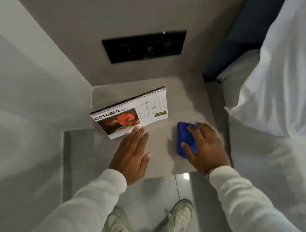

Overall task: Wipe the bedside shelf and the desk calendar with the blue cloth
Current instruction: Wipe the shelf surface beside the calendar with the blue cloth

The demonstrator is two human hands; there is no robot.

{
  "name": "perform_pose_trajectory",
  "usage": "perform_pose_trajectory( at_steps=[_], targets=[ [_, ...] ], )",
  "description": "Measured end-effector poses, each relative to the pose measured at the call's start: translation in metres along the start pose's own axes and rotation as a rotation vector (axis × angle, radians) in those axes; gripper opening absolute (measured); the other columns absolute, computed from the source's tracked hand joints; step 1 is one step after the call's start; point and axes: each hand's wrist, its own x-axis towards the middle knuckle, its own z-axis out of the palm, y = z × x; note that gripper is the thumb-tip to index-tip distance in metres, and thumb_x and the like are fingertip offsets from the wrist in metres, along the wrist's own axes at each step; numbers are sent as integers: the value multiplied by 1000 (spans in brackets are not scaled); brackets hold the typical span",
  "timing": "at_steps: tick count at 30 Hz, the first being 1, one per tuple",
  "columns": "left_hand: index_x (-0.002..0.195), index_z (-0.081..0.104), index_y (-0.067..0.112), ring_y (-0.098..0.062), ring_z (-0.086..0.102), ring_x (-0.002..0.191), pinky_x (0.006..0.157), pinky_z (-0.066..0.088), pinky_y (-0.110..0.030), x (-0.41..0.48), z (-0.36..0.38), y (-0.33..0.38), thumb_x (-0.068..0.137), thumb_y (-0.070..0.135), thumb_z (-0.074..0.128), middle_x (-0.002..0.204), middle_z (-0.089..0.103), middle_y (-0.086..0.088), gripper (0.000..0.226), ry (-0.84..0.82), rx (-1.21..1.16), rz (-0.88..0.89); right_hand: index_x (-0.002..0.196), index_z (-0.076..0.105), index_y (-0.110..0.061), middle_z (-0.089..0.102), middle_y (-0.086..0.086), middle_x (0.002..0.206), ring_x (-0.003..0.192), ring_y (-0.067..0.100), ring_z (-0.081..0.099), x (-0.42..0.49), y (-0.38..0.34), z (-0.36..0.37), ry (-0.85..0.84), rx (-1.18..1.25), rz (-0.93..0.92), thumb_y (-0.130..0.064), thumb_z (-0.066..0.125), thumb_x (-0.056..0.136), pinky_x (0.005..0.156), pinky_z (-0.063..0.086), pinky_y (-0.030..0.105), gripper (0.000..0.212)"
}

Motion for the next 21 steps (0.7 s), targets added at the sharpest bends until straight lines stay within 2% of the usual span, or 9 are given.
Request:
perform_pose_trajectory(
  at_steps=[4, 6, 10, 15, 18, 21],
  targets=[
    [148, 33, 5, -35, 24, 149, 117, 28, -55, 4, 55, -14, 92, 32, 48, 159, 30, -18, 64, -56, 29, -80, 139, 39, -24, 30, 18, 152, 138, 45, 25, 3, 8, 60, -57, -109, 102, -54, 53, 86, 106, 32, 57, 63],
    [150, 30, 7, -33, 22, 150, 117, 27, -56, 7, 77, -17, 93, 35, 44, 160, 26, -17, 65, -80, 46, -120, 138, 39, -26, 28, 18, 154, 136, 49, 25, 6, 11, 81, -47, -91, 141, -55, 55, 84, 101, 36, 59, 64],
    [152, 22, 11, -32, 18, 151, 117, 21, -58, 7, 103, -20, 90, 41, 38, 163, 20, -15, 71, -71, 114, -145, 118, 58, -18, 48, 26, 136, 115, 56, 44, 20, 12, 87, 54, -69, 146, -40, 73, 71, 74, 52, 58, 54],
    [154, 17, 13, -29, 16, 152, 117, 16, -54, 8, 108, -22, 87, 43, 40, 164, 16, -11, 76, -100, 141, -185, 97, 68, -6, 62, 31, 117, 90, 57, 55, 30, 4, 85, 109, -94, 144, -8, 82, 60, 53, 56, 52, 39],
    [153, 21, 13, -30, 17, 151, 116, 14, -51, 8, 96, -20, 89, 46, 38, 164, 13, -8, 74, -134, 55, -158, 93, 69, -4, 64, 29, 114, 86, 55, 57, 30, -4, 82, 79, -76, 176, -2, 80, 60, 48, 56, 50, 35],
    [154, 7, 21, -16, 0, 154, 123, 12, -42, 2, 69, -25, 94, 48, 37, 164, -6, 10, 73, -105, -203, -77, 91, 70, -3, 67, 27, 109, 76, 50, 59, 27, -8, 80, 54, -147, 174, -3, 80, 62, 50, 56, 47, 31]
  ],
)
